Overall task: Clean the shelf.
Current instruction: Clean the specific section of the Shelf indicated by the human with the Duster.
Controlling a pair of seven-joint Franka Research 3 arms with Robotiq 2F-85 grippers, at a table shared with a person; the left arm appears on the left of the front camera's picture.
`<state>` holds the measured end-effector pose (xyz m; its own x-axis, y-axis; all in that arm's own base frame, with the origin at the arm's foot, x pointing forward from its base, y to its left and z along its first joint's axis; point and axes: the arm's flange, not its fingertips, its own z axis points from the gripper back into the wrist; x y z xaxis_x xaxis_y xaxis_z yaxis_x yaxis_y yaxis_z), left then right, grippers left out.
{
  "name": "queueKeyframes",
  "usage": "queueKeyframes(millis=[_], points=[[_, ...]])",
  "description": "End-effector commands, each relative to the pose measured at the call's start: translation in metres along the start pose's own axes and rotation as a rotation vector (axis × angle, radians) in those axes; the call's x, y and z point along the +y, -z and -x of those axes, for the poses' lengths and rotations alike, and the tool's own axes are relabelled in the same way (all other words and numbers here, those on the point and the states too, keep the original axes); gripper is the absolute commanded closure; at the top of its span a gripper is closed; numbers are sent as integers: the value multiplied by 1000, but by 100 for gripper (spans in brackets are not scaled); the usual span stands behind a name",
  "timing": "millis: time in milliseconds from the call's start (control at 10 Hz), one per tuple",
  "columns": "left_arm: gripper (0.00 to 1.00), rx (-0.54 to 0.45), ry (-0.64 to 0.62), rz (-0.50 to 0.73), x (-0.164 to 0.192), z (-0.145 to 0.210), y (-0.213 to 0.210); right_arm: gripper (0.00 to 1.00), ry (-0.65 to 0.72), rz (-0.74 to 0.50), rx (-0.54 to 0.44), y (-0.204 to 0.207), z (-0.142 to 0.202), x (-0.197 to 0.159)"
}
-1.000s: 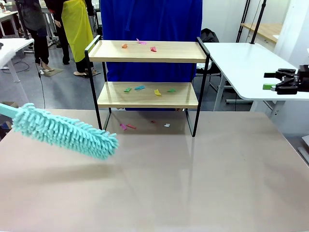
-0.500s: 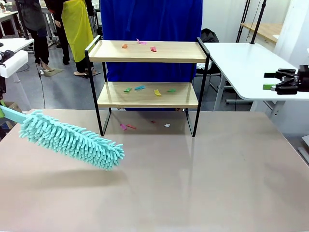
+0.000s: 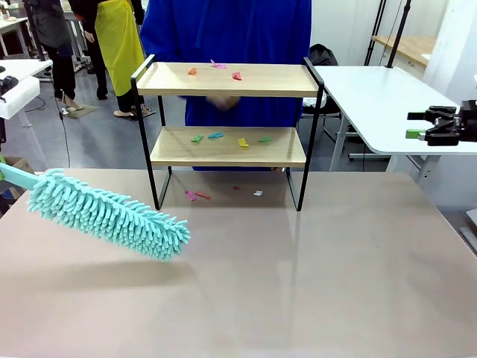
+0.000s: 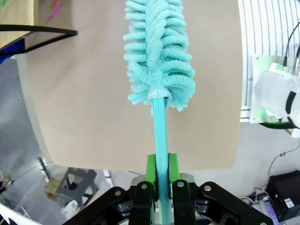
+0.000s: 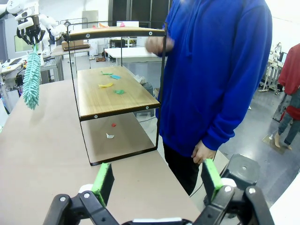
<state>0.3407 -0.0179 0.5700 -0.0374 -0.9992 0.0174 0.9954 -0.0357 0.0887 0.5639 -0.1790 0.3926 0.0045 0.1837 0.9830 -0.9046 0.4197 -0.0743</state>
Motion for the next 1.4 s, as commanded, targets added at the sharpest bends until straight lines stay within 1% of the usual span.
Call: queueKeyframes(millis=[0,1300], points=[[87,-5,10,-9,-1,1,-2,0,-6,-2,-2,2,-3,0],[87,-5,10,-9,-1,1,-2,0,-6,-2,-2,2,-3,0]])
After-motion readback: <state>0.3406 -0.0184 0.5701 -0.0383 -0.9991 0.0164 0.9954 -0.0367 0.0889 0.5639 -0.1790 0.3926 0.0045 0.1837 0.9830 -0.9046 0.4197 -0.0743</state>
